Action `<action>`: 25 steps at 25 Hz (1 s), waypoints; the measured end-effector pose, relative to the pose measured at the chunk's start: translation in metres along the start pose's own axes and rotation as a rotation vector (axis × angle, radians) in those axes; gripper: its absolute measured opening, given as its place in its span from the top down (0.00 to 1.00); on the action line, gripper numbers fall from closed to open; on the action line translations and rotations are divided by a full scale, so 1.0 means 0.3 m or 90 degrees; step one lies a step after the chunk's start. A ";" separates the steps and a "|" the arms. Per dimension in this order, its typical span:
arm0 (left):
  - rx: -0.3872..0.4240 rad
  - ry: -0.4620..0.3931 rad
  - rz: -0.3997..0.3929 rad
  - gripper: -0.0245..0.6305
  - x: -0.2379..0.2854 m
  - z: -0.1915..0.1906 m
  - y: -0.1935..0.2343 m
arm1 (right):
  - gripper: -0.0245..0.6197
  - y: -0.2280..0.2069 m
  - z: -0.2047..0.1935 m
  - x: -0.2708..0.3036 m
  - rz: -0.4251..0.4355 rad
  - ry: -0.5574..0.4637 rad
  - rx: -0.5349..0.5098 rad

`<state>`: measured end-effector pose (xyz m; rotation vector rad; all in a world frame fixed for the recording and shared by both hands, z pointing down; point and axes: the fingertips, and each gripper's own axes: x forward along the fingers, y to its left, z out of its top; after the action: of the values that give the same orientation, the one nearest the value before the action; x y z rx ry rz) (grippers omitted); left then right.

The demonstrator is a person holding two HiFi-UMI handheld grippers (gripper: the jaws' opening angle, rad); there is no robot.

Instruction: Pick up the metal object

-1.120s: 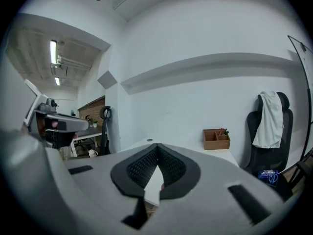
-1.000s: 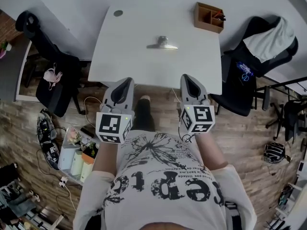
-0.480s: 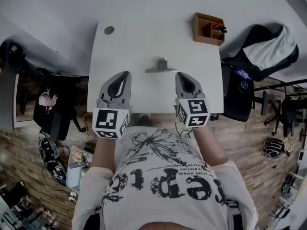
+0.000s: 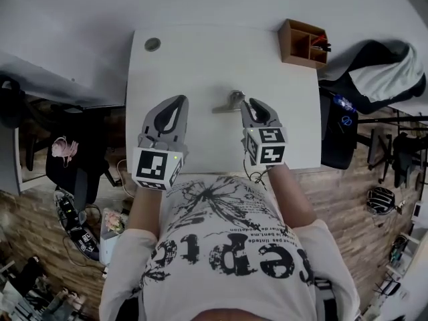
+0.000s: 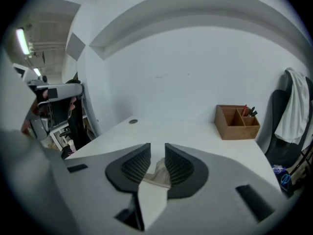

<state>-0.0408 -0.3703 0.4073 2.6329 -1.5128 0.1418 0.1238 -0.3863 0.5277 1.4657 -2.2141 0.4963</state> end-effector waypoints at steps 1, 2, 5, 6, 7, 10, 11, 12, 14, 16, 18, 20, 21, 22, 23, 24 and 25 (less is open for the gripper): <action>0.001 -0.001 -0.005 0.95 0.011 -0.014 0.013 | 0.82 0.005 -0.022 0.031 0.003 0.018 0.005; -0.001 -0.001 -0.010 0.95 0.023 -0.028 0.025 | 0.79 0.007 -0.044 0.061 0.002 0.034 0.008; -0.022 0.002 -0.025 0.95 0.057 -0.068 0.054 | 0.69 -0.002 -0.108 0.144 -0.017 0.079 0.022; -0.029 0.003 -0.028 0.95 0.066 -0.082 0.063 | 0.65 -0.008 -0.133 0.170 -0.023 0.096 0.030; -0.034 0.003 -0.030 0.95 0.075 -0.096 0.071 | 0.61 -0.014 -0.160 0.194 -0.027 0.114 0.038; -0.043 0.009 -0.032 0.95 0.102 -0.137 0.092 | 0.54 -0.028 -0.226 0.263 -0.030 0.160 0.052; -0.044 0.013 -0.032 0.95 0.111 -0.150 0.099 | 0.53 -0.032 -0.241 0.284 -0.031 0.171 0.051; -0.044 0.018 -0.031 0.95 0.119 -0.162 0.105 | 0.52 -0.037 -0.254 0.304 -0.034 0.180 0.050; -0.044 0.034 -0.031 0.95 0.126 -0.183 0.116 | 0.50 -0.048 -0.276 0.338 -0.043 0.197 0.048; -0.051 0.059 -0.032 0.95 0.125 -0.205 0.127 | 0.50 -0.058 -0.293 0.366 -0.053 0.215 0.049; -0.056 0.062 -0.026 0.95 0.128 -0.214 0.147 | 0.49 -0.070 -0.299 0.388 -0.068 0.228 0.043; -0.061 0.057 -0.019 0.95 0.132 -0.217 0.167 | 0.50 -0.080 -0.312 0.402 -0.081 0.249 0.037; -0.063 0.056 -0.018 0.95 0.133 -0.225 0.173 | 0.50 -0.083 -0.324 0.408 -0.083 0.263 0.039; -0.065 0.055 -0.020 0.95 0.136 -0.236 0.176 | 0.50 -0.084 -0.336 0.414 -0.082 0.275 0.044; -0.066 0.055 -0.021 0.95 0.140 -0.245 0.177 | 0.50 -0.085 -0.343 0.418 -0.082 0.283 0.049; -0.066 0.056 -0.023 0.95 0.145 -0.250 0.178 | 0.50 -0.085 -0.346 0.421 -0.081 0.287 0.052; -0.066 0.056 -0.024 0.95 0.150 -0.251 0.177 | 0.50 -0.085 -0.347 0.423 -0.080 0.290 0.052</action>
<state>-0.0665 -0.4254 0.4901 2.5374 -1.4023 0.1694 0.1204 -0.4394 0.6851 1.3587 -1.7541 0.7971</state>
